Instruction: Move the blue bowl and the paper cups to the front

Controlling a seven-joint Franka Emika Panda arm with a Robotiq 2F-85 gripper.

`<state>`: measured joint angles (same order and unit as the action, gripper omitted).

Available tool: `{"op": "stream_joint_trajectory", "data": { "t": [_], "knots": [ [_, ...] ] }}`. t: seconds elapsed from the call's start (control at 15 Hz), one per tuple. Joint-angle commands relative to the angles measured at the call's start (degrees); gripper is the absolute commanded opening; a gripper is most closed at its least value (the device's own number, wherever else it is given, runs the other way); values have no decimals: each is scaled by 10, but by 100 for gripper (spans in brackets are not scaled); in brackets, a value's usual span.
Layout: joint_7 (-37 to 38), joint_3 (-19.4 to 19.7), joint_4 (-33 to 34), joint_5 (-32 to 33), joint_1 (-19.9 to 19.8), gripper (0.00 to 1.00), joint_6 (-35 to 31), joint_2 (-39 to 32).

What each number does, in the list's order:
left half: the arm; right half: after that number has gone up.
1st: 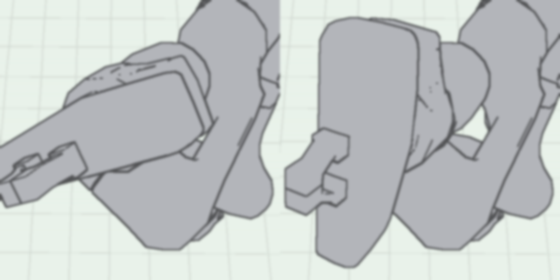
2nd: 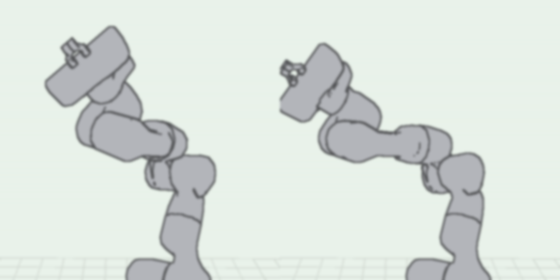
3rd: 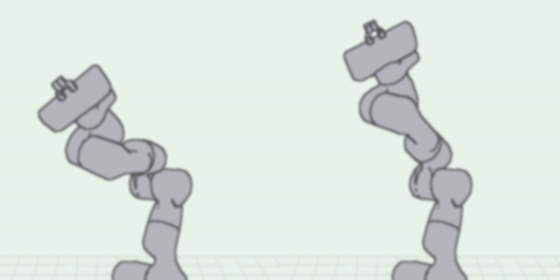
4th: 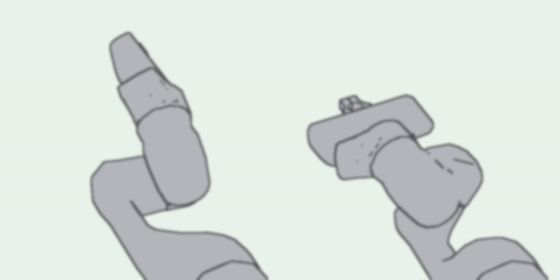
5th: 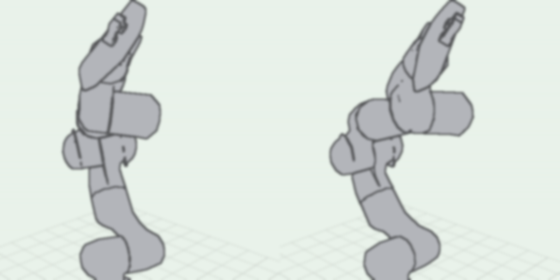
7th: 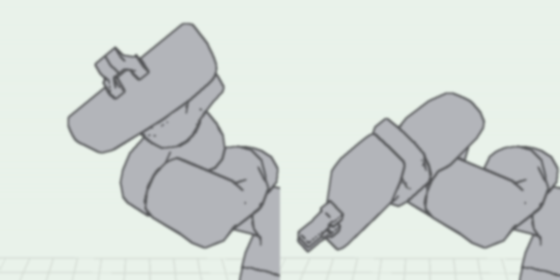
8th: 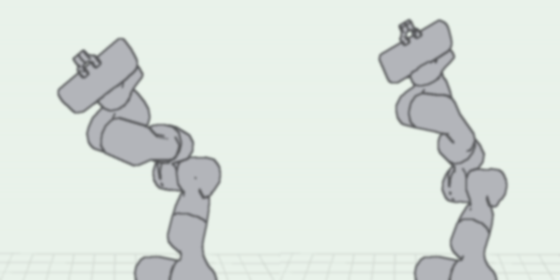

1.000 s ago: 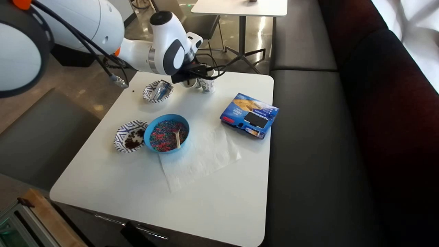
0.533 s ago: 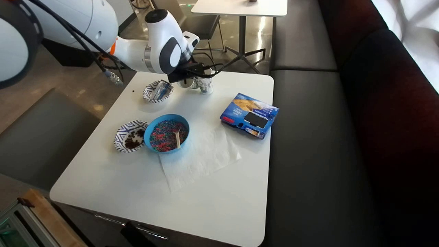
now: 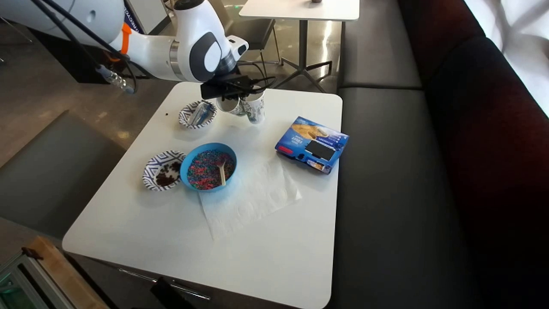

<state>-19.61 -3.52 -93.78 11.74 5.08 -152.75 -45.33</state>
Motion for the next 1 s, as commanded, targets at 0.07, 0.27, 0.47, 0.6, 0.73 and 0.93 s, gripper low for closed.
{"op": "stream_joint_trajectory", "data": {
  "t": [0.07,0.27,0.47,0.6,0.73,0.93],
  "knots": [
    [51,7,-99,-7,-8,1,13,78],
    [50,-8,-151,-25,-29,1,1,107],
    [48,-12,-192,-35,-42,1,-22,122],
    [50,-7,-213,-33,-45,1,-40,126],
    [46,-10,-228,-37,-53,1,-54,126],
    [40,-11,-242,-35,-63,1,-74,122]
  ]
}}
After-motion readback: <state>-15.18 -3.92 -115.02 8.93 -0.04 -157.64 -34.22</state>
